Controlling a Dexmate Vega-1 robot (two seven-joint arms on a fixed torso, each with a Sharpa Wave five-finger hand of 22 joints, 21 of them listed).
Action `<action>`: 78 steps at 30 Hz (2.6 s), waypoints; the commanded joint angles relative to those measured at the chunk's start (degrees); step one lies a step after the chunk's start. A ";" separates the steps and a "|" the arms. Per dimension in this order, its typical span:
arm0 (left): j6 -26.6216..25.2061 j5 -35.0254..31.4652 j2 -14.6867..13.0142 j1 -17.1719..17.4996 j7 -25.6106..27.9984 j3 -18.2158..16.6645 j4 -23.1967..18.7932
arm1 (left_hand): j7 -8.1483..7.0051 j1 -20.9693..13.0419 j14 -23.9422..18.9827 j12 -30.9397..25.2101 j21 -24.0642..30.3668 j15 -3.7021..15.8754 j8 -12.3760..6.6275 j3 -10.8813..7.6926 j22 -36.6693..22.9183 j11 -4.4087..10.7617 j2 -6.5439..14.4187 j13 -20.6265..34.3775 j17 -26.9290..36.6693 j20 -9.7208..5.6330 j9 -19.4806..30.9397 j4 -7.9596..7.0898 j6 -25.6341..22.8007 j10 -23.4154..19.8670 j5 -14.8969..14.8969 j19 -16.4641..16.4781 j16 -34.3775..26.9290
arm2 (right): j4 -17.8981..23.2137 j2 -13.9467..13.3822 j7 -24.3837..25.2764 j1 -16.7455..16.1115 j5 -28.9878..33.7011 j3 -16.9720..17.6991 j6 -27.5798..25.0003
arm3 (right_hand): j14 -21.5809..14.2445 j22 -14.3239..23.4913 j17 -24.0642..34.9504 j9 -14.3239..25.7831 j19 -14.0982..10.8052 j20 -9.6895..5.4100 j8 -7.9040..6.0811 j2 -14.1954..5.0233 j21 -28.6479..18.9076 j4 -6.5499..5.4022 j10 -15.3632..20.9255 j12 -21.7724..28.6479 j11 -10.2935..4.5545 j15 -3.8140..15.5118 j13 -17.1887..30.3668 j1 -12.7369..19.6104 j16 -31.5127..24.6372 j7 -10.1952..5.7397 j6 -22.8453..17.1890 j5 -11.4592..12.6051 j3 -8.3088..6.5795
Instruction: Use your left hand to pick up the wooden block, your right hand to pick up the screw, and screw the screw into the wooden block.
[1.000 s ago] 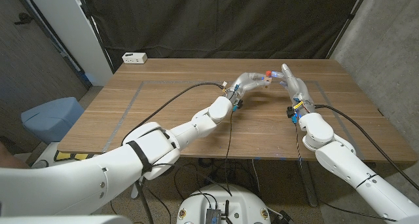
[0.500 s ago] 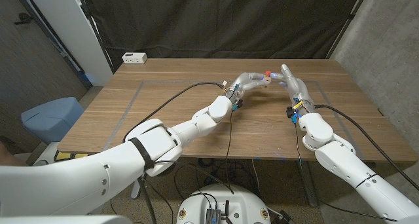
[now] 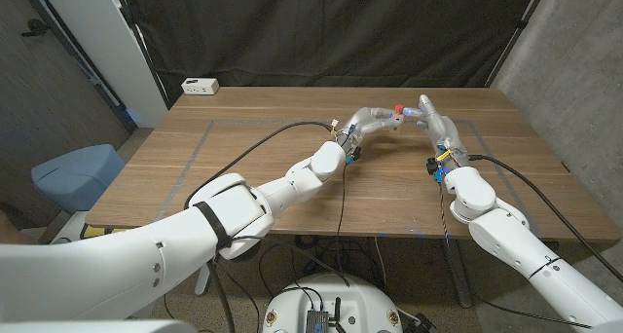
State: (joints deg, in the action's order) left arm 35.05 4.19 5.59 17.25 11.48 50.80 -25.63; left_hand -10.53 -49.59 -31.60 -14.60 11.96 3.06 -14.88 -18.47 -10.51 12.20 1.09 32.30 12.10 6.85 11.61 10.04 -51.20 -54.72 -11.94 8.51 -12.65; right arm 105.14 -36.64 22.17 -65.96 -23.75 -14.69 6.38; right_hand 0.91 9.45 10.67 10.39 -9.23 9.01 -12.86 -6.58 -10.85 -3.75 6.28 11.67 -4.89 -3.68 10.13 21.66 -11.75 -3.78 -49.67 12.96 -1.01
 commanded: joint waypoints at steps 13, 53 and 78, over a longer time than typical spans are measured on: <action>0.06 0.51 0.95 -1.40 0.09 1.14 2.01 | 0.92 -2.68 -0.54 -0.39 0.18 5.27 -0.49 -1.53 -0.22 0.26 3.35 0.80 0.22 -0.07 0.29 -1.22 -5.14 -0.80 -0.16 0.23 0.02 | 0.33 -1.95 -1.45 1.16 -0.93 1.09 -2.51 | 0.81 0.26 0.23 0.18 0.02 -0.05 2.85 -0.04 0.06 0.36 -2.23 -1.30 0.95 -1.24 0.11 -0.50 0.40 0.39 6.88 0.44 0.25; 0.58 -0.54 0.17 -0.39 0.68 1.31 -0.08 | 0.85 -2.63 -0.48 -0.36 0.15 5.20 -0.41 -1.49 -0.21 0.25 3.31 0.84 0.21 -0.03 0.30 -1.27 -5.06 -0.80 -0.15 0.19 0.05 | -0.50 -5.92 -7.84 3.32 -4.12 0.16 -4.14 | 5.49 0.26 0.60 0.14 3.84 0.88 2.78 0.85 0.64 -0.91 -9.05 -1.55 3.22 -3.34 0.12 -4.08 0.96 0.75 17.73 0.55 1.99; -0.05 0.22 1.16 -1.15 -0.17 1.29 1.73 | 0.95 -2.67 -0.61 -0.33 0.25 5.16 -0.36 -1.49 -0.21 0.21 3.40 0.84 0.24 0.22 0.30 -1.28 -5.03 -0.78 -0.16 0.48 -0.02 | 0.07 -6.01 -6.80 3.08 -4.01 0.16 -4.54 | 5.21 0.27 0.47 0.07 4.16 1.48 1.12 0.22 0.28 -1.10 -7.92 -0.82 1.28 -3.26 0.08 -4.51 0.48 -0.35 13.16 1.03 1.96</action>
State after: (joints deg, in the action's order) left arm 35.38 3.82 6.37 16.55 11.99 52.09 -24.73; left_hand -10.53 -49.59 -31.60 -14.60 11.96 3.06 -14.88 -18.42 -10.51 12.20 1.09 32.30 12.10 6.85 11.61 9.99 -51.20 -54.72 -11.88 8.50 -12.65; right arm 104.75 -42.63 14.75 -62.86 -27.97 -14.42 2.43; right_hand 5.96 9.45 11.07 10.39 -5.41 10.34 -11.45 -6.28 -10.36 -4.75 -1.67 10.64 -3.17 -7.05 10.16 17.42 -10.96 -4.12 -35.75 13.58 0.86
